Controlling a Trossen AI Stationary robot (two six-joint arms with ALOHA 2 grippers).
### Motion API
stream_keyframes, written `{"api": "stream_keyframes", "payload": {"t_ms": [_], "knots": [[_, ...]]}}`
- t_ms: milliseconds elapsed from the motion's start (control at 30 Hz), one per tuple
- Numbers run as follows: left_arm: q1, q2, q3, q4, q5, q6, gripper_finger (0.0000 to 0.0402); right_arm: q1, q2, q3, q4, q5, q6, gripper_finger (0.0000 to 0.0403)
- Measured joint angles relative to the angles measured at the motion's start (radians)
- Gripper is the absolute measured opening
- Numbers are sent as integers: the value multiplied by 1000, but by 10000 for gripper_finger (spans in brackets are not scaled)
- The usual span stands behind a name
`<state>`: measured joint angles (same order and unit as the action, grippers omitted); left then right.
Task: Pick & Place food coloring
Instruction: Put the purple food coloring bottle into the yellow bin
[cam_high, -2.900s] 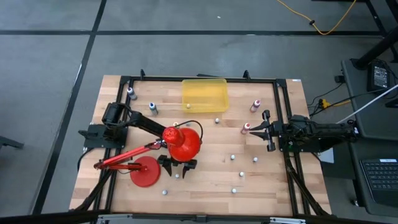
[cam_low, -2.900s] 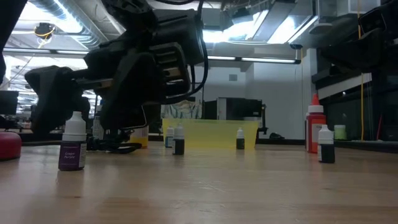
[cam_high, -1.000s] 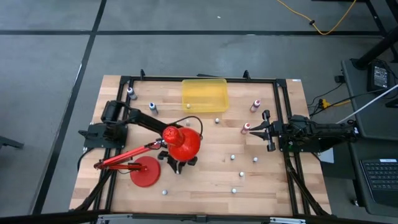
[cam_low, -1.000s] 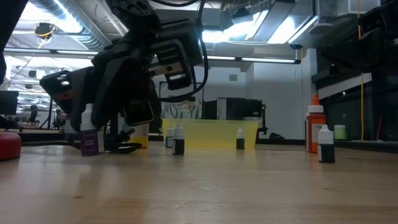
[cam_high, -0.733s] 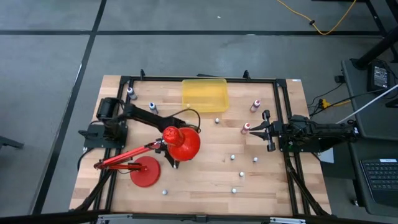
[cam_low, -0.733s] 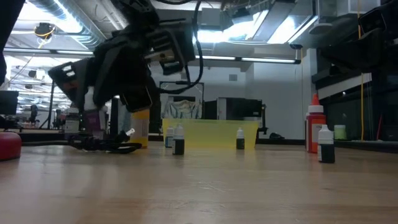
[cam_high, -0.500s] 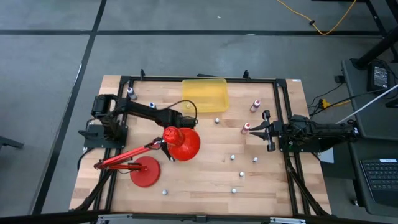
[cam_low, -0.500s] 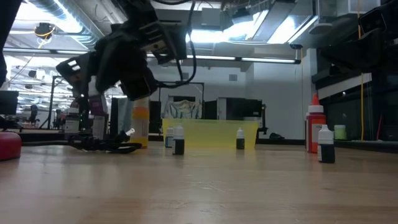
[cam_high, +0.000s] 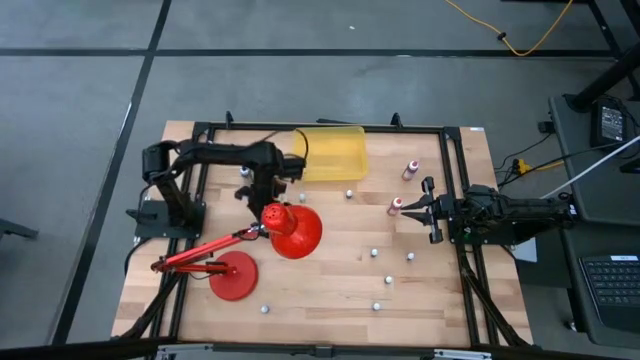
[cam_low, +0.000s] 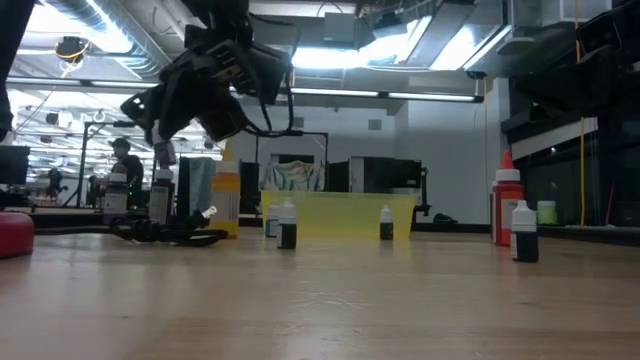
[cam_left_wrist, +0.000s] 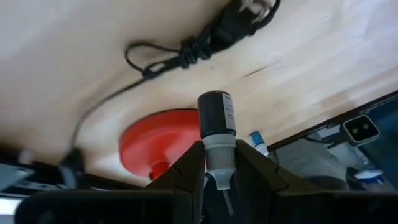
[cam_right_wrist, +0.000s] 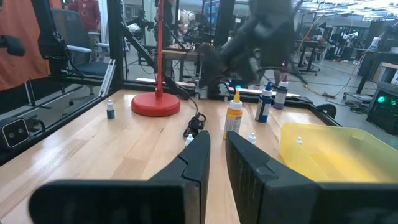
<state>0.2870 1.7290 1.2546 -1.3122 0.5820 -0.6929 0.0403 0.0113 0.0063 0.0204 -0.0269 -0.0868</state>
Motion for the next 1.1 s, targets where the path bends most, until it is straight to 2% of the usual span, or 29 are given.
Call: {"api": "stream_keyframes", "payload": {"t_ms": [167,400,700,833,933,1033,1100], "knots": [[64,9,116,-101,-55,104,68,0,0,0,0,0,0,56],[101,84,272,-262,-109,207,68,0,0,0,0,0,0,56],[140,109,335,-259,-102,168,68,0,0,0,0,0,0,56],[183,110,335,-259,-171,157,68,0,0,0,0,0,0,56],[216,110,336,-259,-265,174,68,0,0,0,0,0,0,56],[239,132,367,-261,-364,227,68,0,0,0,0,0,0,56],[252,149,406,-258,-388,256,68,0,0,0,0,0,0,56]]}}
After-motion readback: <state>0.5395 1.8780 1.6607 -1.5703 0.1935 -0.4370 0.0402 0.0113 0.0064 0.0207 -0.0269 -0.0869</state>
